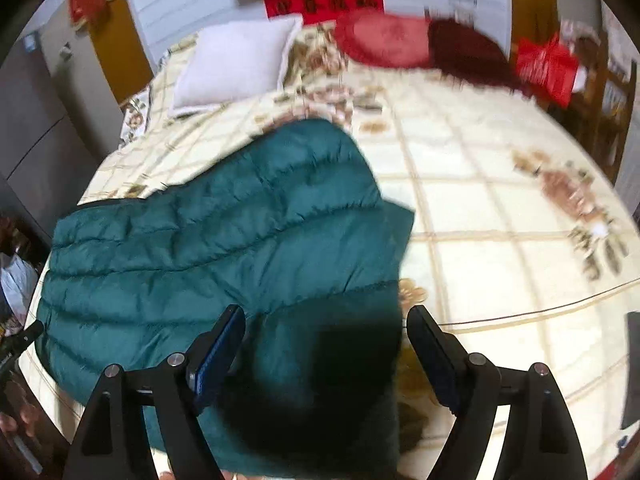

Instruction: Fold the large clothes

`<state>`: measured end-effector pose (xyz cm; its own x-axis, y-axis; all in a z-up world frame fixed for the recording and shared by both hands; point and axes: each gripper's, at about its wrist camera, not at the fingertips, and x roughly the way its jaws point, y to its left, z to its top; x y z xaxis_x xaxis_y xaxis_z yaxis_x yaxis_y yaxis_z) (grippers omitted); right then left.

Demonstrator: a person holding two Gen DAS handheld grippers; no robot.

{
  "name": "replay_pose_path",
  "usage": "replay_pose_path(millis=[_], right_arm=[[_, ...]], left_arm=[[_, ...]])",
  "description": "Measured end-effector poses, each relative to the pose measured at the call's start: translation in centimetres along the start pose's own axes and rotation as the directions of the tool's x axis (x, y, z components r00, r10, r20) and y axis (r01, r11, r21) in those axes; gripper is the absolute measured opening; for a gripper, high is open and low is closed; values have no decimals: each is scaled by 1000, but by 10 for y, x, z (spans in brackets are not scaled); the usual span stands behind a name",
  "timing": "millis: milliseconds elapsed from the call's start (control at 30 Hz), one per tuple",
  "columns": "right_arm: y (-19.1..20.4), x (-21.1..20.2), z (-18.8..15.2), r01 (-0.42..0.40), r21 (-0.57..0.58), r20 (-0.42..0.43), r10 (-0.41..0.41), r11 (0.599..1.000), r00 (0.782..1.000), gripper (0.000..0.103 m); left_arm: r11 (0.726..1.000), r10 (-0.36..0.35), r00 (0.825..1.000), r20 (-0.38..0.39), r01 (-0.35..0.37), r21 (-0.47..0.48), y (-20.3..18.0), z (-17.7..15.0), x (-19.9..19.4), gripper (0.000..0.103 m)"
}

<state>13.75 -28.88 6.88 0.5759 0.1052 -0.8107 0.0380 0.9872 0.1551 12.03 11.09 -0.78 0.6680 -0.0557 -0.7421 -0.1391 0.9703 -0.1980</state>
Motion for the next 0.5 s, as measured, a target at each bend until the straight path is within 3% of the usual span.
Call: replay_pose_path(millis=[200, 500], right_arm=[[29, -42, -29, -107, -39, 94, 111, 993, 989, 81], [89, -56, -83, -178, -160, 97, 195, 971, 976, 81]], left_arm=[[997, 52, 998, 23, -53, 49, -29, -23, -17, 68], [994, 44, 998, 34, -47, 97, -64, -49, -26, 68]])
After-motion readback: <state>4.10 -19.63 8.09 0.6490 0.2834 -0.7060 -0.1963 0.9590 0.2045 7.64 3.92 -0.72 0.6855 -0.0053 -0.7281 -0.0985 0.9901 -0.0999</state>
